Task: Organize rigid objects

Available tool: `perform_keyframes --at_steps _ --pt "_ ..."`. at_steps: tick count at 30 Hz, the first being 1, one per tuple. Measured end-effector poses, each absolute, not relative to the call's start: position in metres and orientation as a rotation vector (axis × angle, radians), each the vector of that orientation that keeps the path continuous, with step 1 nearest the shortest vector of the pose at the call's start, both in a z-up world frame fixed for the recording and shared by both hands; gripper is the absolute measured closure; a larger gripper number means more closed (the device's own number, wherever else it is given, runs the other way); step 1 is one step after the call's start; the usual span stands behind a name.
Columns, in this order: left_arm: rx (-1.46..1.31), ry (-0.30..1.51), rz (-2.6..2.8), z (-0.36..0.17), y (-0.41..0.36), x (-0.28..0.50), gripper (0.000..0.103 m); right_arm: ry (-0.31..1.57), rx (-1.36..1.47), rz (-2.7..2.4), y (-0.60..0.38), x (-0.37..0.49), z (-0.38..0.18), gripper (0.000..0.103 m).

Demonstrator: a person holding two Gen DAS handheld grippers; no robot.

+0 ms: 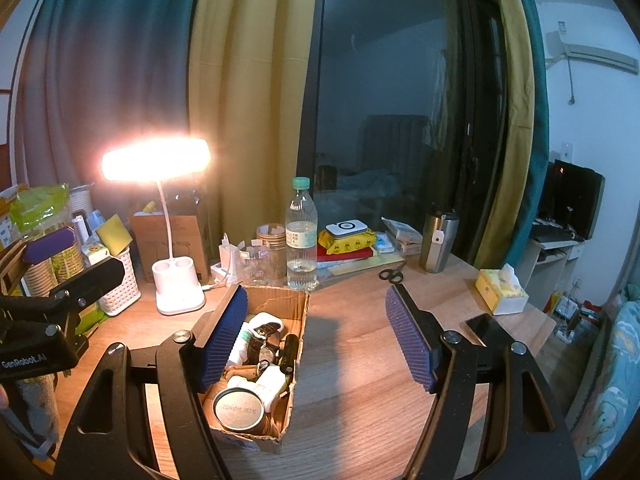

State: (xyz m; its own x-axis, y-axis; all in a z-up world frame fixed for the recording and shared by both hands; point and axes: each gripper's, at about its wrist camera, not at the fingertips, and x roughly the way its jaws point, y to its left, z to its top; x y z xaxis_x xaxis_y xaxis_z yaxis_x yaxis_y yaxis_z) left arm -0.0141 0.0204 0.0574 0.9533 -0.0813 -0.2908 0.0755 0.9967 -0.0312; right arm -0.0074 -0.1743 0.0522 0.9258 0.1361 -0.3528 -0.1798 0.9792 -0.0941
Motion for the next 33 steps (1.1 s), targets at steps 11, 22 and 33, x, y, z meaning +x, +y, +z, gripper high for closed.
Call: perform_keyframes --at_steps 11,22,33 --pt "-0.019 0.29 -0.071 0.058 0.0217 -0.0159 0.004 0.355 -0.127 0.163 -0.174 -0.0069 0.0516 0.028" --pt "-0.02 0.289 -0.072 0.0578 0.0216 -0.0165 0.004 0.356 -0.126 0.163 -0.1736 -0.0067 0.0517 0.028" --pt "-0.02 0.291 -0.072 0.0578 0.0218 -0.0158 0.004 0.359 -0.127 0.165 -0.1746 -0.0082 0.0494 0.028"
